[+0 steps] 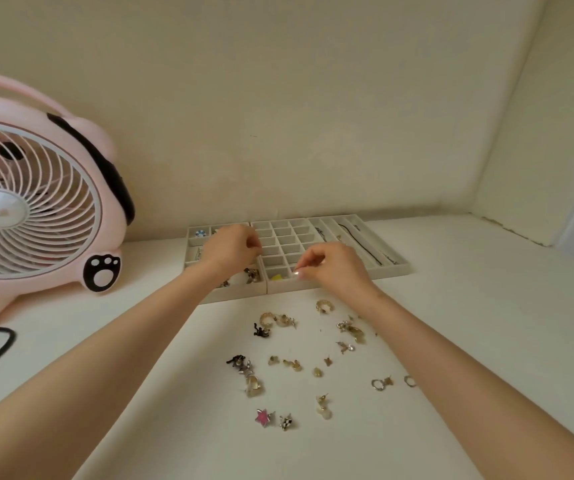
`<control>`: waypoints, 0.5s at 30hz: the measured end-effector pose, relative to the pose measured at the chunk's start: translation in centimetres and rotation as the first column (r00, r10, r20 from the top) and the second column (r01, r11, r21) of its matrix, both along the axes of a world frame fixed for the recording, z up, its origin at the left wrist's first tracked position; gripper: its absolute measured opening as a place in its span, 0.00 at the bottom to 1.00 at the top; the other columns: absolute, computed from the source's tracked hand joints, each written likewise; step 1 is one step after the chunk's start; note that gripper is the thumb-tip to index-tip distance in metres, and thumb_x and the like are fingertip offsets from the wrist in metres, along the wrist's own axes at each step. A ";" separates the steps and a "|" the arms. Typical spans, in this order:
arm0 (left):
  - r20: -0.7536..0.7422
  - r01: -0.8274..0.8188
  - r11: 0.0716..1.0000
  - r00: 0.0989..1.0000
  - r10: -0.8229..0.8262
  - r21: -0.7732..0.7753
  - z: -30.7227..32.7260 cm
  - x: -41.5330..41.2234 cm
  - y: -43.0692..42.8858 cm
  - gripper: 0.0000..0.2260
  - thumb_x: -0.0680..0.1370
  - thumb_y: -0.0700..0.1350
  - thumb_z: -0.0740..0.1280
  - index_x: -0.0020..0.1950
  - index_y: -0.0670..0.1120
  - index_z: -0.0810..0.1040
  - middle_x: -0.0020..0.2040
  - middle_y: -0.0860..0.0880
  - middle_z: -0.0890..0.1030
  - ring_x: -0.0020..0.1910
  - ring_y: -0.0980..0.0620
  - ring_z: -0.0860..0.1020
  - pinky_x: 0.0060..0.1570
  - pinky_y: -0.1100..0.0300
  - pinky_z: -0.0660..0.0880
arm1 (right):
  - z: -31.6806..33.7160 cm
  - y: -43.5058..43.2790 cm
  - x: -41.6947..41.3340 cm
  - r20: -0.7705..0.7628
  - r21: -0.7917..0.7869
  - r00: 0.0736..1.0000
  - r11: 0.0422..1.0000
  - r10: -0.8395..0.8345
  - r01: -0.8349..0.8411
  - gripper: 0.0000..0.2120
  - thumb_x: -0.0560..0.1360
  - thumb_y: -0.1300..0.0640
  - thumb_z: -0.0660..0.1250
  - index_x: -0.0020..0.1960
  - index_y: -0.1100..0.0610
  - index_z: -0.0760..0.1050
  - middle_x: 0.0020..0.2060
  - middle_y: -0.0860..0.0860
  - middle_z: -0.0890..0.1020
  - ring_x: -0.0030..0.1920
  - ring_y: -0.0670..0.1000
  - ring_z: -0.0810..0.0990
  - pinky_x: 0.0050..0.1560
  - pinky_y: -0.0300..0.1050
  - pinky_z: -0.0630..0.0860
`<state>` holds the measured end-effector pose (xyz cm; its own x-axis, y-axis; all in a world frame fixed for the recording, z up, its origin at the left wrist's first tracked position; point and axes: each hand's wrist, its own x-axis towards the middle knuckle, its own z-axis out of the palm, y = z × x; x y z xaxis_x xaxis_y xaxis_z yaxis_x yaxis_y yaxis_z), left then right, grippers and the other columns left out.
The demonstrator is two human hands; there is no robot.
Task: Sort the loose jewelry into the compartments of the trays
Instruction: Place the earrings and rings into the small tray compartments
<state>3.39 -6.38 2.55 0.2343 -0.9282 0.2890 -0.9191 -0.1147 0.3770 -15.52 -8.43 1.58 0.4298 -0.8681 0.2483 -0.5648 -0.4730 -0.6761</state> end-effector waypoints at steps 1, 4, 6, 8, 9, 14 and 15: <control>-0.012 -0.010 1.000 1.000 0.009 -0.029 0.0 0.1 0.7 0.05 0.77 0.45 0.64 0.49 0.46 0.79 0.48 0.50 0.81 0.47 0.50 0.77 0.41 0.59 0.69 | 0.2 -0.8 0.4 0.001 0.000 1.000 1.000 -0.024 0.024 0.03 0.69 0.55 0.74 0.40 0.50 0.80 0.39 0.43 0.82 0.44 0.44 0.79 0.47 0.43 0.75; -0.028 -0.011 0.996 1.000 0.009 -0.091 -0.4 0.4 2.9 0.05 0.77 0.45 0.65 0.47 0.46 0.80 0.45 0.51 0.81 0.41 0.52 0.74 0.37 0.60 0.66 | 0.5 -2.4 2.1 -0.010 0.014 1.000 1.000 -0.027 0.027 0.03 0.71 0.56 0.73 0.40 0.50 0.79 0.41 0.45 0.82 0.45 0.46 0.79 0.48 0.44 0.76; -0.046 -0.002 0.994 0.999 -0.003 -0.106 -0.9 0.4 4.2 0.05 0.77 0.45 0.65 0.46 0.46 0.80 0.43 0.52 0.80 0.39 0.53 0.73 0.35 0.60 0.64 | 0.6 -3.0 3.2 -0.013 0.016 1.000 1.000 -0.022 0.022 0.02 0.71 0.57 0.72 0.42 0.51 0.80 0.44 0.47 0.83 0.45 0.46 0.79 0.47 0.42 0.75; -0.065 0.012 0.994 0.998 -0.020 -0.109 -1.3 0.2 5.1 0.04 0.76 0.44 0.66 0.45 0.48 0.80 0.41 0.54 0.79 0.39 0.54 0.73 0.35 0.60 0.64 | 0.5 -3.3 4.2 -0.038 0.014 0.999 1.000 -0.011 0.011 0.02 0.71 0.57 0.72 0.44 0.51 0.81 0.43 0.47 0.83 0.44 0.46 0.80 0.45 0.42 0.75; -0.077 0.026 0.994 0.996 -0.035 -0.110 -1.5 0.1 5.4 0.04 0.76 0.44 0.66 0.45 0.48 0.80 0.40 0.55 0.78 0.38 0.55 0.72 0.35 0.60 0.65 | 0.5 -3.4 4.5 -0.062 0.011 0.998 1.000 -0.009 0.009 0.03 0.72 0.57 0.71 0.45 0.51 0.81 0.42 0.46 0.82 0.43 0.46 0.80 0.44 0.42 0.74; -0.109 0.191 0.980 0.974 -0.196 -0.056 -2.0 -1.5 6.4 0.02 0.75 0.44 0.68 0.43 0.50 0.80 0.39 0.58 0.77 0.33 0.62 0.70 0.34 0.68 0.64 | 0.4 -3.2 3.4 -0.099 -0.049 0.995 0.999 -0.028 0.023 0.05 0.73 0.58 0.69 0.45 0.49 0.81 0.37 0.41 0.76 0.41 0.44 0.76 0.42 0.40 0.70; -0.116 0.226 0.974 0.967 -0.227 -0.022 -2.0 -1.8 6.5 0.02 0.74 0.44 0.69 0.42 0.51 0.80 0.38 0.59 0.77 0.33 0.61 0.71 0.34 0.66 0.65 | 0.6 -3.0 2.7 -0.104 -0.046 0.994 0.999 -0.018 0.013 0.05 0.72 0.59 0.70 0.44 0.49 0.81 0.36 0.41 0.76 0.40 0.43 0.75 0.42 0.40 0.70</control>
